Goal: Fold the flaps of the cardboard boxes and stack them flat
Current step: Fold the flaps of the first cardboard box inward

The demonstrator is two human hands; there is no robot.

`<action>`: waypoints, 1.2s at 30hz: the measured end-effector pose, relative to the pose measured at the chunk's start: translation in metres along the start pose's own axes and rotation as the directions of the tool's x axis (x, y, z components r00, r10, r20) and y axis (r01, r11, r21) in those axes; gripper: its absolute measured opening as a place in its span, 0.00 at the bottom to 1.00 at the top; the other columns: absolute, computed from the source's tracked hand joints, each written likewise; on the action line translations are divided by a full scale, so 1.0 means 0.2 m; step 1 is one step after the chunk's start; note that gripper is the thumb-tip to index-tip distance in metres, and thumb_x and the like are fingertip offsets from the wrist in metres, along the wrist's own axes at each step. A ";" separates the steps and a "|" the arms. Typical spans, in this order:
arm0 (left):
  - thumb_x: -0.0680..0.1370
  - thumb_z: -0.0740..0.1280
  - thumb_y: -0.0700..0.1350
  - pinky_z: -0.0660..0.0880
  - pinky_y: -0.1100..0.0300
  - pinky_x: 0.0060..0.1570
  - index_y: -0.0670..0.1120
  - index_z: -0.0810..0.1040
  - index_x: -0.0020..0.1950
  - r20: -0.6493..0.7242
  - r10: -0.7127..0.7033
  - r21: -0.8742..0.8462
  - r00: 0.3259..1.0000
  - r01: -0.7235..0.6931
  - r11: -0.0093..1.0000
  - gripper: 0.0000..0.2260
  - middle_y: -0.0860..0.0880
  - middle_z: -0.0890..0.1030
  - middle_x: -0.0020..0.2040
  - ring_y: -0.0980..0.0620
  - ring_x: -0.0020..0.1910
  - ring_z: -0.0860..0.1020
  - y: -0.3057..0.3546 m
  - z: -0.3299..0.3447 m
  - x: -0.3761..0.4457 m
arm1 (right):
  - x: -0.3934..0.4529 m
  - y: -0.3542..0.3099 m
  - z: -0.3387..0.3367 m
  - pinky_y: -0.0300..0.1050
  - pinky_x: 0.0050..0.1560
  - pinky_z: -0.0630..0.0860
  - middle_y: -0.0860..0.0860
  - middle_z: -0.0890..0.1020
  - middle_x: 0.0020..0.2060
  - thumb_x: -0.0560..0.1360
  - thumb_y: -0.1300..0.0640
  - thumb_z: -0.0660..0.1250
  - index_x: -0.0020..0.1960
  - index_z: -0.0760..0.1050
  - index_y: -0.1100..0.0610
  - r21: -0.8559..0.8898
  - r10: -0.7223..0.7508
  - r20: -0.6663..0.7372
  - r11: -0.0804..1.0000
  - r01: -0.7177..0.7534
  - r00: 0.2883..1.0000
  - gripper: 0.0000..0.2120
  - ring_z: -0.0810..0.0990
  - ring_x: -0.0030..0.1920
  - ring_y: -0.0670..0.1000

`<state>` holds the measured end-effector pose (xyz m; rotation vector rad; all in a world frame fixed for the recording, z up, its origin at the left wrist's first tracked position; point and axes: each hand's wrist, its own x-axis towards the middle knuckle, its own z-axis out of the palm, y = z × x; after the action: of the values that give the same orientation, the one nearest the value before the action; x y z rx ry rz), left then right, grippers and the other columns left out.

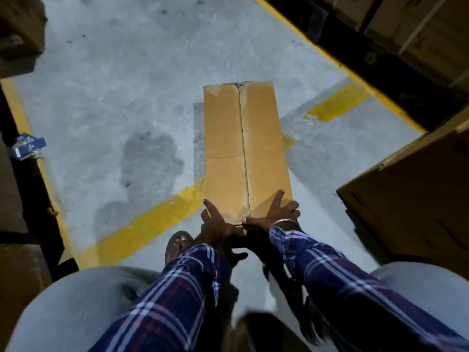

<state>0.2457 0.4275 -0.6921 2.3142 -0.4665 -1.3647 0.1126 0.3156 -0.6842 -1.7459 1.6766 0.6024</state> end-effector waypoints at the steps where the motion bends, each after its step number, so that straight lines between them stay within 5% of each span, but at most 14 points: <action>1: 0.63 0.86 0.48 0.62 0.44 0.76 0.50 0.25 0.79 0.011 0.001 0.028 1.000 -0.002 1.000 0.72 0.40 0.39 0.83 0.37 0.82 0.49 0.00 0.00 -0.01 | -0.01 0.00 0.01 0.73 0.70 0.63 0.66 0.44 0.77 0.55 0.21 0.73 0.79 0.27 0.47 -0.014 0.006 -0.014 1.000 -0.006 1.000 0.75 0.51 0.77 0.68; 9: 0.70 0.81 0.55 0.63 0.53 0.73 0.40 0.35 0.82 0.090 0.022 0.250 0.996 -0.044 0.967 0.62 0.36 0.41 0.82 0.38 0.82 0.51 -0.03 -0.04 -0.08 | -0.05 0.03 0.03 0.78 0.70 0.58 0.68 0.37 0.79 0.64 0.28 0.74 0.81 0.33 0.46 0.010 -0.049 -0.045 0.999 0.050 0.998 0.65 0.44 0.79 0.70; 13: 0.70 0.81 0.55 0.69 0.51 0.69 0.41 0.33 0.82 0.065 -0.062 0.265 0.996 0.043 0.963 0.62 0.32 0.46 0.80 0.34 0.78 0.61 0.09 -0.01 -0.08 | -0.07 0.06 -0.07 0.67 0.68 0.68 0.64 0.54 0.79 0.65 0.28 0.70 0.80 0.47 0.46 -0.023 -0.174 -0.089 0.985 0.173 0.981 0.54 0.58 0.77 0.66; 15: 0.70 0.81 0.55 0.68 0.48 0.71 0.40 0.33 0.81 0.050 -0.102 0.278 0.994 0.084 0.957 0.64 0.29 0.46 0.79 0.32 0.77 0.63 0.11 0.02 -0.06 | -0.13 0.10 -0.13 0.60 0.59 0.74 0.57 0.68 0.72 0.66 0.33 0.69 0.75 0.55 0.45 -0.074 -0.319 -0.190 0.948 0.311 0.928 0.43 0.72 0.69 0.64; 18: 0.66 0.82 0.60 0.67 0.43 0.73 0.39 0.34 0.81 -0.014 -0.133 0.297 0.991 0.131 0.946 0.67 0.26 0.49 0.78 0.29 0.74 0.66 0.12 0.06 -0.04 | -0.19 0.16 -0.18 0.57 0.51 0.77 0.51 0.72 0.70 0.71 0.47 0.66 0.77 0.56 0.42 -0.074 -0.436 -0.414 0.891 0.449 0.799 0.37 0.79 0.58 0.63; 21: 0.63 0.81 0.65 0.66 0.39 0.73 0.38 0.35 0.81 -0.033 -0.145 0.288 0.989 0.149 0.946 0.69 0.25 0.46 0.77 0.26 0.73 0.65 0.11 0.11 0.00 | -0.13 0.30 -0.22 0.56 0.45 0.79 0.49 0.68 0.72 0.72 0.60 0.64 0.80 0.53 0.43 0.001 -0.353 -0.629 0.891 0.455 0.692 0.41 0.79 0.53 0.60; 23: 0.63 0.80 0.67 0.67 0.38 0.71 0.39 0.35 0.82 -0.061 -0.149 0.286 0.987 0.160 0.945 0.69 0.25 0.45 0.78 0.25 0.73 0.64 0.11 0.12 0.00 | -0.05 0.41 -0.25 0.57 0.49 0.80 0.50 0.65 0.73 0.72 0.65 0.66 0.81 0.53 0.45 0.019 -0.272 -0.701 0.917 0.398 0.659 0.43 0.76 0.60 0.60; 27: 0.67 0.75 0.71 0.67 0.36 0.71 0.39 0.35 0.81 -0.108 -0.138 0.294 0.985 0.164 0.942 0.66 0.24 0.45 0.77 0.24 0.72 0.64 0.11 0.15 0.01 | 0.19 0.54 -0.23 0.65 0.74 0.62 0.55 0.64 0.76 0.74 0.60 0.67 0.75 0.65 0.54 -0.115 -0.128 -0.558 0.990 0.077 0.820 0.30 0.60 0.77 0.60; 29: 0.65 0.73 0.73 0.68 0.35 0.70 0.38 0.35 0.81 -0.100 -0.148 0.282 0.984 0.171 0.944 0.67 0.23 0.45 0.77 0.23 0.72 0.64 0.11 0.15 0.03 | 0.28 0.49 -0.20 0.60 0.70 0.66 0.57 0.72 0.70 0.75 0.45 0.63 0.68 0.71 0.58 0.036 -0.102 -0.398 0.991 0.127 0.912 0.26 0.68 0.72 0.60; 31: 0.64 0.72 0.74 0.68 0.34 0.70 0.38 0.35 0.81 -0.096 -0.136 0.269 0.986 0.157 0.950 0.67 0.23 0.45 0.77 0.22 0.72 0.63 0.10 0.16 0.05 | 0.32 0.40 -0.17 0.52 0.56 0.72 0.59 0.78 0.59 0.75 0.34 0.61 0.57 0.74 0.58 0.281 -0.065 -0.230 0.951 0.130 0.971 0.27 0.77 0.59 0.60; 33: 0.68 0.72 0.73 0.67 0.34 0.70 0.38 0.35 0.81 -0.129 -0.107 0.295 0.986 0.141 0.945 0.65 0.23 0.44 0.76 0.21 0.72 0.61 0.09 0.19 0.03 | 0.33 0.32 -0.13 0.49 0.49 0.73 0.57 0.81 0.53 0.78 0.34 0.62 0.51 0.74 0.55 0.389 -0.065 -0.154 0.913 0.121 0.986 0.22 0.79 0.51 0.59; 36: 0.72 0.70 0.72 0.67 0.34 0.68 0.37 0.36 0.81 -0.185 -0.063 0.372 0.981 0.129 0.919 0.61 0.22 0.45 0.76 0.20 0.72 0.60 0.09 0.22 0.00 | 0.35 0.23 -0.07 0.49 0.56 0.75 0.58 0.82 0.59 0.83 0.44 0.60 0.61 0.79 0.55 0.374 -0.012 -0.175 0.924 0.077 0.984 0.18 0.80 0.57 0.62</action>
<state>0.2044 0.4043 -0.7015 2.7773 -0.6190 -1.1873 0.0706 0.2567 -0.7301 -1.5781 1.7255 0.0936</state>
